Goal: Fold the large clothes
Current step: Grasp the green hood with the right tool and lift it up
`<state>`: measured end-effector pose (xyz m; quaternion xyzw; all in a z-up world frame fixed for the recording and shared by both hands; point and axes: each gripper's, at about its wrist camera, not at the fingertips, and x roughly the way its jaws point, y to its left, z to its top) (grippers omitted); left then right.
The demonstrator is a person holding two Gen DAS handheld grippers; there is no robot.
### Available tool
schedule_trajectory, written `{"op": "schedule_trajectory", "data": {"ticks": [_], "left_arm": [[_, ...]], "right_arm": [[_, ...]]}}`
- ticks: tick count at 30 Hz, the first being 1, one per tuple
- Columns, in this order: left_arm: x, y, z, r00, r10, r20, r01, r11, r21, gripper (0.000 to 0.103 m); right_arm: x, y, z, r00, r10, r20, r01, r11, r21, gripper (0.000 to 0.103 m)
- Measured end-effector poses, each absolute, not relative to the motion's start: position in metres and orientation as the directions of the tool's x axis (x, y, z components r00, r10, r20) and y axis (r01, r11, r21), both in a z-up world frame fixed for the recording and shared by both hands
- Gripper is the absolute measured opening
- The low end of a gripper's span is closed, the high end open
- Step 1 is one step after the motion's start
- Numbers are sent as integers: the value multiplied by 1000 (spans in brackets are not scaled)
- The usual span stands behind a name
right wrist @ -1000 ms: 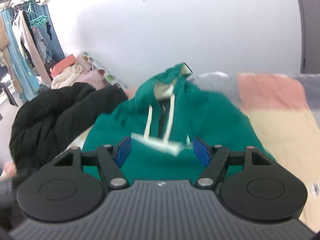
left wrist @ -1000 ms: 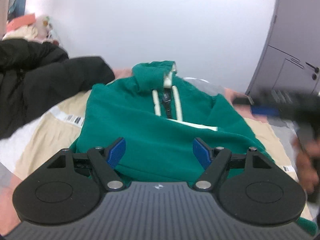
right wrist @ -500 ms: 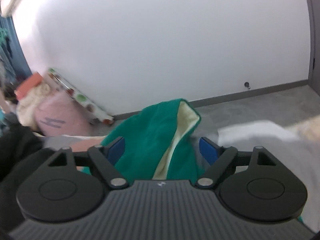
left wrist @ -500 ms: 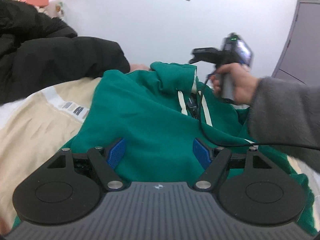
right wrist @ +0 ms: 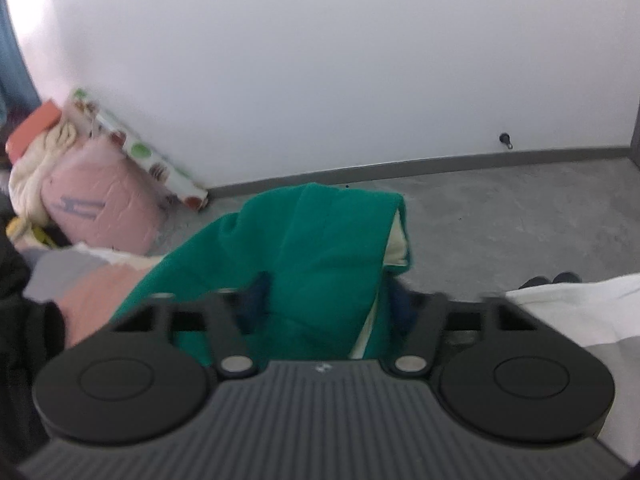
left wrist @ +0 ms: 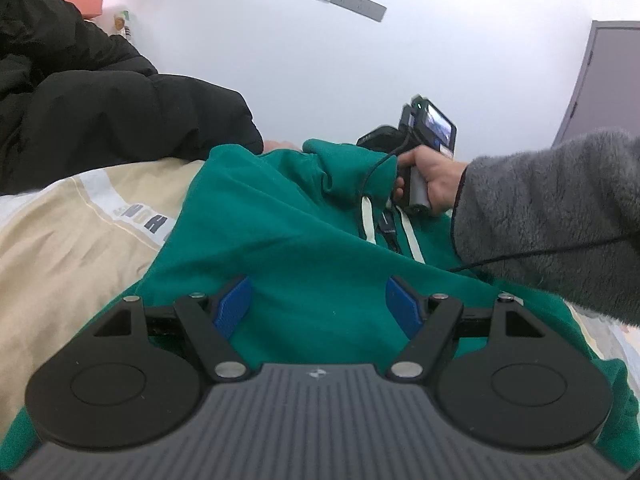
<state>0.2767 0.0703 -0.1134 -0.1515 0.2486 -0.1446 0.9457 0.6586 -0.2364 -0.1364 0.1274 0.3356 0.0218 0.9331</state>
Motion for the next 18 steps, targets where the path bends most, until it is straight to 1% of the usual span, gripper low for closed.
{"op": "schedule_trajectory", "data": {"ticks": [1, 2, 5, 7, 10, 13, 18], "left_arm": [[274, 72, -113, 839, -351, -417, 199, 909, -366, 78], [272, 75, -114, 844, -353, -404, 201, 907, -371, 78], [268, 79, -113, 851, -349, -392, 204, 909, -364, 78], [264, 83, -109, 852, -351, -389, 205, 907, -369, 78], [253, 89, -101, 871, -310, -382, 178, 923, -341, 78], [240, 97, -92, 883, -271, -382, 141, 932, -335, 78], [213, 110, -68, 878, -260, -403, 95, 917, -387, 78]], "right_arm": [[655, -233, -131, 778, 120, -617, 33, 972, 231, 31], [648, -227, -124, 786, 109, -608, 23, 978, 206, 28], [629, -217, -97, 827, 92, -555, 3, 986, 167, 25], [607, -210, -71, 861, 86, -501, -7, 987, 158, 25], [562, -200, -27, 903, 82, -421, -31, 992, 126, 24], [504, -194, 18, 935, 87, -344, -56, 994, 99, 23], [390, -198, 79, 967, 96, -234, -86, 995, 53, 22]]}}
